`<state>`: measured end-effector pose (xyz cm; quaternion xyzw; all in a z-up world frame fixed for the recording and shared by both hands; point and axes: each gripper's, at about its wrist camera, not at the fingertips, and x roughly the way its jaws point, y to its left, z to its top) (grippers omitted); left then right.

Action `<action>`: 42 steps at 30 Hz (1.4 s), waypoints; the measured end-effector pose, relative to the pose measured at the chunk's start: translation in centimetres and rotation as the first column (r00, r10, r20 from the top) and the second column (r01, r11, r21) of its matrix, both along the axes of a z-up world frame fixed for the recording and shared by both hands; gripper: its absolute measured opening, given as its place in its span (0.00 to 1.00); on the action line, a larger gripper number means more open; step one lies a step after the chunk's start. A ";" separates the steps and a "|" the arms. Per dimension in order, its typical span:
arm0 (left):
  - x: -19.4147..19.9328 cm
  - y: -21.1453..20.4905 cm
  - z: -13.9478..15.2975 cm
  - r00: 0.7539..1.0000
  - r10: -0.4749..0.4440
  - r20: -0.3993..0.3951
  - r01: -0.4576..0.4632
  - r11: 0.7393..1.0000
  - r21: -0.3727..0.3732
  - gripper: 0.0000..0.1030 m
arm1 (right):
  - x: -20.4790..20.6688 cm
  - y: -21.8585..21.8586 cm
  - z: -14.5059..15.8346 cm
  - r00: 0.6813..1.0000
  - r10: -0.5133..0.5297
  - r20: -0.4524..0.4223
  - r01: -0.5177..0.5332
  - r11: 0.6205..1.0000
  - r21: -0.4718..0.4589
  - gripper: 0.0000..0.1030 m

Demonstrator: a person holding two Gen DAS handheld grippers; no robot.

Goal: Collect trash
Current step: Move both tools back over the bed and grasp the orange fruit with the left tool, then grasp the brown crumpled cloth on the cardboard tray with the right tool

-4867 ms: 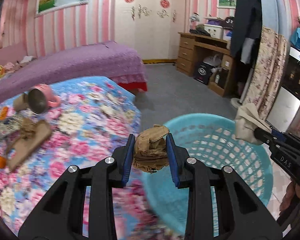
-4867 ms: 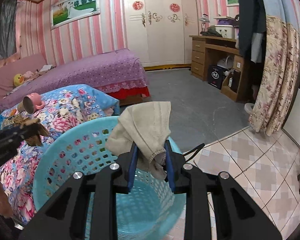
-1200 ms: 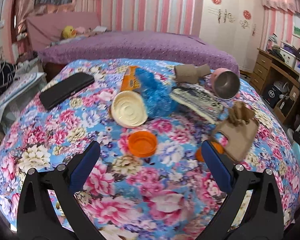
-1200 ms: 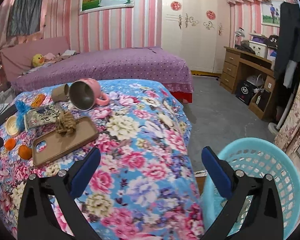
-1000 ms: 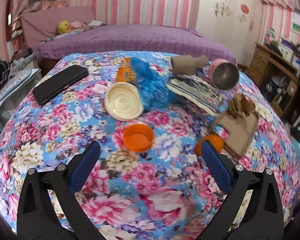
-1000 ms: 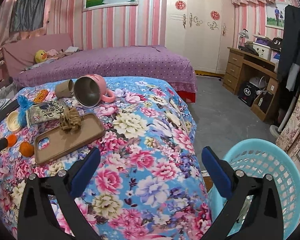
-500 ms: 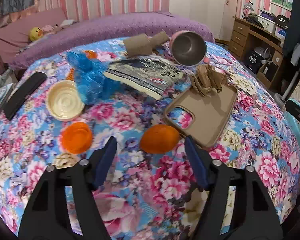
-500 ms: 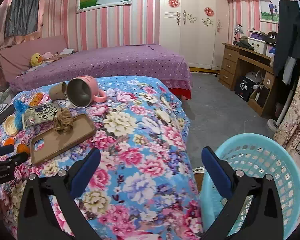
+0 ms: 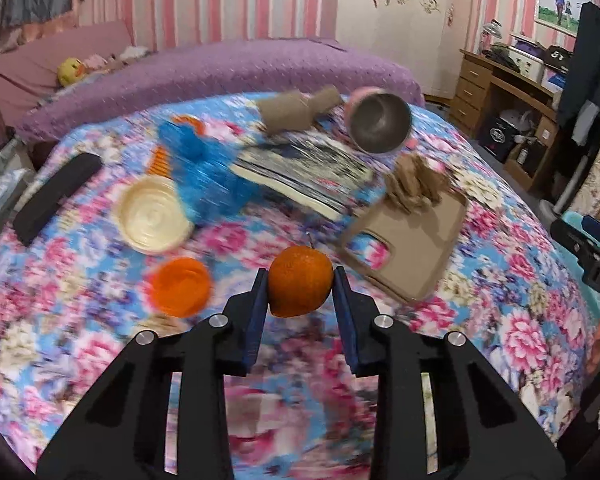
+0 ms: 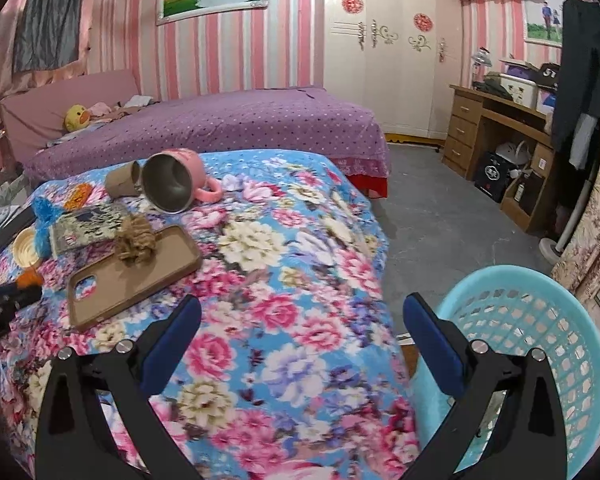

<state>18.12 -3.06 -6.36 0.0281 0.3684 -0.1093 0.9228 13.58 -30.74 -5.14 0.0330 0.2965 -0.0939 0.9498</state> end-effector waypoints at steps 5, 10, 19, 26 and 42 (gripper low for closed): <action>0.1 2.4 1.9 0.992 0.092 0.084 -0.094 0.995 0.030 0.30 | 1.6 2.0 0.3 0.999 0.041 0.004 -0.041 0.998 0.041 0.96; 0.7 4.5 2.9 0.981 0.150 0.120 -0.154 0.988 0.027 0.30 | 4.0 5.6 0.8 0.993 0.120 -0.002 -0.120 0.993 0.021 0.96; 2.1 8.3 3.1 0.961 0.253 0.111 -0.253 0.967 -0.010 0.30 | 9.2 11.4 0.0 0.969 0.233 -0.079 -0.237 0.971 -0.042 0.95; 2.6 9.4 3.2 0.953 0.286 0.103 -0.283 0.958 -0.048 0.30 | 12.2 12.0 -1.8 0.950 0.267 -0.160 -0.267 0.963 0.019 0.61; 1.3 8.2 3.4 0.950 0.287 0.122 -0.283 0.958 -0.052 0.30 | 7.8 9.0 0.1 0.971 0.233 -0.054 -0.235 0.972 -0.030 0.40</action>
